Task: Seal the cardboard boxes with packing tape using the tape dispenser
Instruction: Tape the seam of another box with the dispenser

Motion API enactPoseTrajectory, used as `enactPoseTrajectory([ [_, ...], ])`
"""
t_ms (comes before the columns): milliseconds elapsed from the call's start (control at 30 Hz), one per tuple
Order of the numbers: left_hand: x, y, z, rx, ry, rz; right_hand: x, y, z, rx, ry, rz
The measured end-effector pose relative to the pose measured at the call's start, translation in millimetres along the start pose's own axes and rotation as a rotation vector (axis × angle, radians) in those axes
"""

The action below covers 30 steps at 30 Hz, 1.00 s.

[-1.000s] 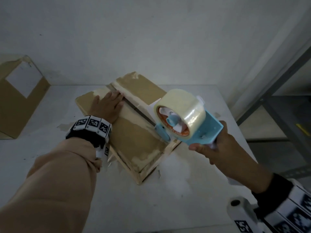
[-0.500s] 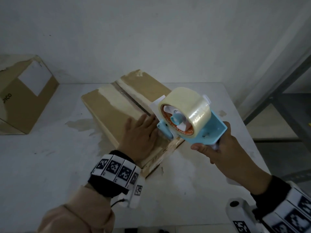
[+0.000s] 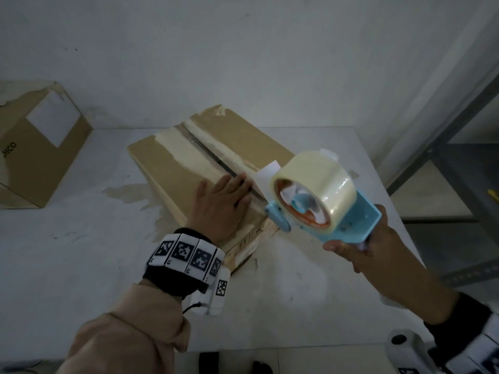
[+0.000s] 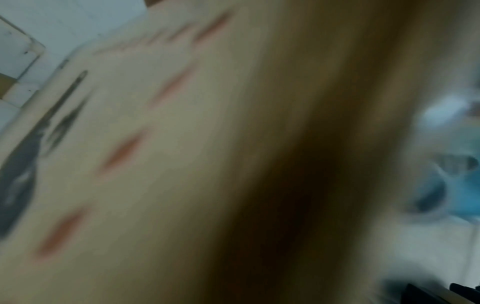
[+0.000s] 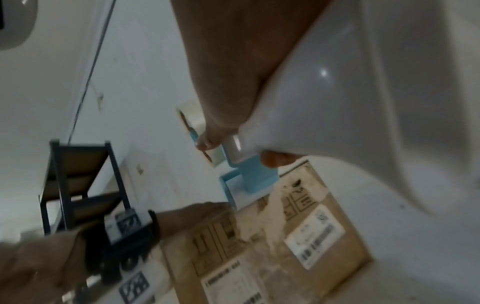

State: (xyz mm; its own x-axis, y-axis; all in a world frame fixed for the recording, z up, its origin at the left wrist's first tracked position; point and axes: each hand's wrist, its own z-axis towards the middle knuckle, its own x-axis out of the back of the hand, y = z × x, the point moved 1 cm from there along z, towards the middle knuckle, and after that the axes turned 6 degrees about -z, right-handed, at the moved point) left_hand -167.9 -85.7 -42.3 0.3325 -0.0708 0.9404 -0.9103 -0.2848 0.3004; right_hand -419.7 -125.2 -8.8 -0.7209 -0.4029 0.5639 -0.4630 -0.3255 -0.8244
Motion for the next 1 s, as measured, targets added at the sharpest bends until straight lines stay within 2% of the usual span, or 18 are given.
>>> enactPoseTrajectory([
  [133,-0.3,0.8,-0.2,0.001,0.010,-0.011,-0.4,10.0,-15.6,-0.077,-0.011,0.010],
  [1000,2.9,3.5,-1.8,0.004,0.004,0.009,-6.5,17.4,-19.5,-0.077,0.005,-0.104],
])
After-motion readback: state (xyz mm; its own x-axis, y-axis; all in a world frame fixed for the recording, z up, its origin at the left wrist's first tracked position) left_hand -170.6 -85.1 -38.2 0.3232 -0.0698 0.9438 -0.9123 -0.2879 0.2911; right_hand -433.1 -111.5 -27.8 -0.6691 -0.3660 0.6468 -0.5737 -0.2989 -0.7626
